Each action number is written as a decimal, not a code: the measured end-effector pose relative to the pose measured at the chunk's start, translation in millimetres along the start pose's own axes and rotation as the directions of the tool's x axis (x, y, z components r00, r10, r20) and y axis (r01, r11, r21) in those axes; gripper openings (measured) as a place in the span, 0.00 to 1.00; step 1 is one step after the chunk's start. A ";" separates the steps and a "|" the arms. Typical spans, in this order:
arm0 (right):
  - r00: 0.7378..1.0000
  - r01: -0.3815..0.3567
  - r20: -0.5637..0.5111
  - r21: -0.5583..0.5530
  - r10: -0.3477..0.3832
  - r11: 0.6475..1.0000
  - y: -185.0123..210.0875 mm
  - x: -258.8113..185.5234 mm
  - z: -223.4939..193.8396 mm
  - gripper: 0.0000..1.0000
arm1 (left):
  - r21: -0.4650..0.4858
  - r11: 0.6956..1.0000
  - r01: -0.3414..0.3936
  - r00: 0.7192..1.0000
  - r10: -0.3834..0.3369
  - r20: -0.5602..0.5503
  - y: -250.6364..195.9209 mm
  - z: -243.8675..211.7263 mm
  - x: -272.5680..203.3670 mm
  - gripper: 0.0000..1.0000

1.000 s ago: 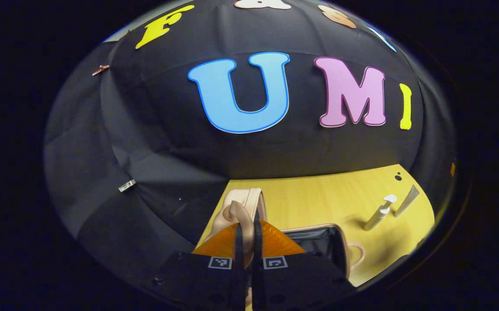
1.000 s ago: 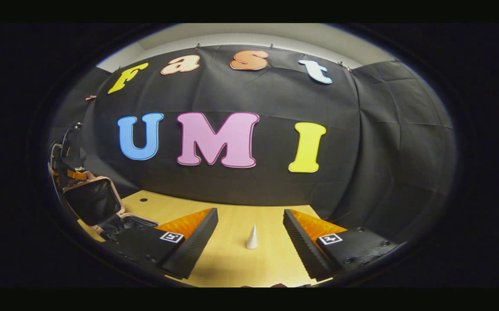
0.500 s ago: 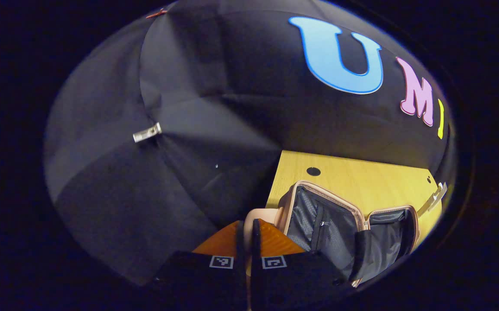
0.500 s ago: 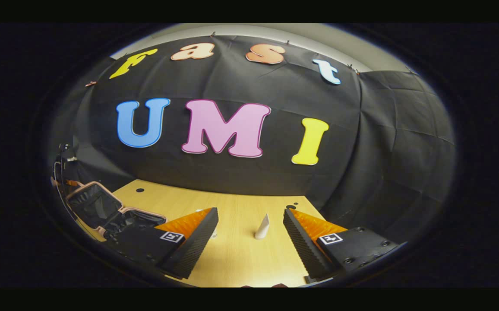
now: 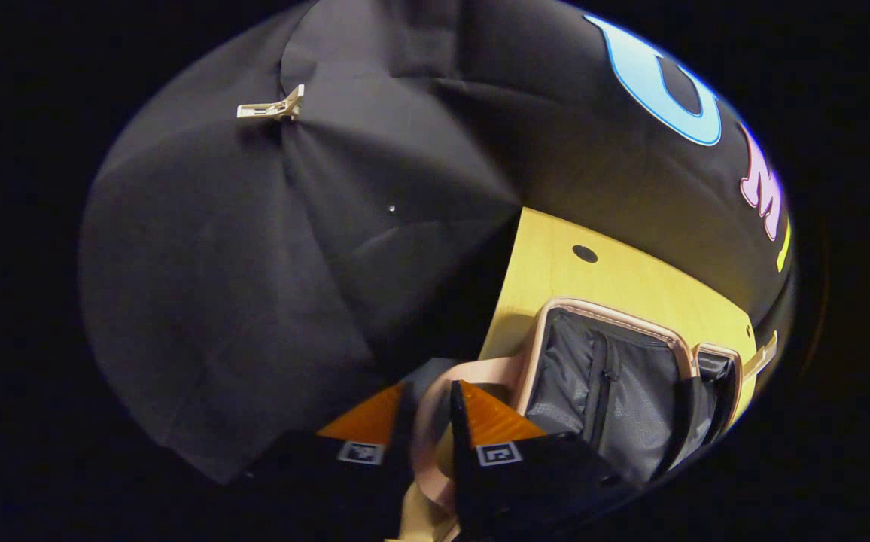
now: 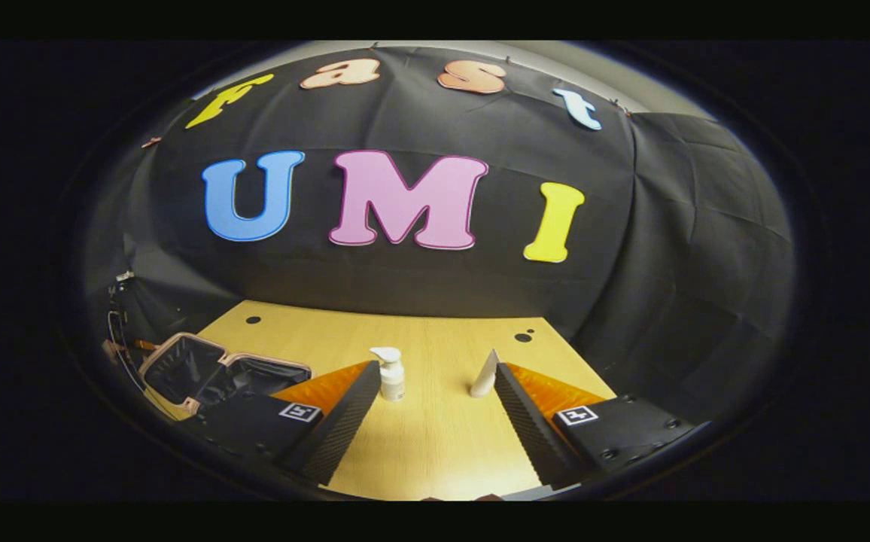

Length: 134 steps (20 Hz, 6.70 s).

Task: First open the suitcase, pack the skin care products into it, and then close the suitcase.

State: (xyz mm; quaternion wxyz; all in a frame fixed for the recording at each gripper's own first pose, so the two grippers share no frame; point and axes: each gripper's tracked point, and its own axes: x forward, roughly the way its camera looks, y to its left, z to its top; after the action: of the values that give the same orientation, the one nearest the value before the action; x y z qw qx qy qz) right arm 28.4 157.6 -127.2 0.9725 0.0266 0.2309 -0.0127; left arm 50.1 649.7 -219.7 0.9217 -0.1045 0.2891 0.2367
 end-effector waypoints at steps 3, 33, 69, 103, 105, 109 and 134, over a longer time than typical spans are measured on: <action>0.996 0.019 0.084 -0.009 -0.018 1.000 -4.5 1.6 6.5 0.97 | 0.064 0.997 0.046 0.985 -0.056 0.162 -28.2 41.3 -34.3 0.96; 0.986 -0.152 -0.083 -0.062 0.147 0.986 -84.7 248.7 -144.9 0.97 | 0.463 0.755 0.465 0.859 -0.511 -0.030 -683.9 -150.7 -99.4 0.97; 0.941 -0.339 -0.020 -0.055 0.338 0.939 9.8 96.8 -61.5 0.27 | 0.469 0.835 0.288 0.588 0.232 -0.775 -315.3 -203.6 -113.2 0.58; 0.348 -0.262 -0.889 0.214 0.299 0.941 312.4 54.9 -304.1 0.34 | -0.077 0.997 -0.003 0.980 -0.012 -0.201 -21.5 -78.5 -238.1 0.97; 0.357 -0.263 -0.870 0.256 0.340 0.930 318.9 49.6 -290.4 0.54 | -0.100 0.994 -0.041 0.980 0.021 -0.198 3.3 -61.2 -223.2 0.96; 0.482 -0.414 -0.747 0.267 0.458 0.870 329.9 38.8 -240.8 0.93 | -0.123 0.990 -0.075 0.982 0.052 -0.183 44.2 -16.9 -183.4 0.96; 0.716 -0.414 -0.513 0.236 0.474 0.880 185.2 6.3 -163.5 0.98 | -0.093 0.990 0.107 0.880 -0.138 -0.455 -2.3 1.8 -56.1 0.08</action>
State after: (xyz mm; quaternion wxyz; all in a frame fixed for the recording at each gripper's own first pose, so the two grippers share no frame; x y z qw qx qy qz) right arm -32.4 351.8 -267.4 0.8339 0.1341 0.4893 0.2173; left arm 11.8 627.2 -185.5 0.8360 -0.2056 0.4844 0.1558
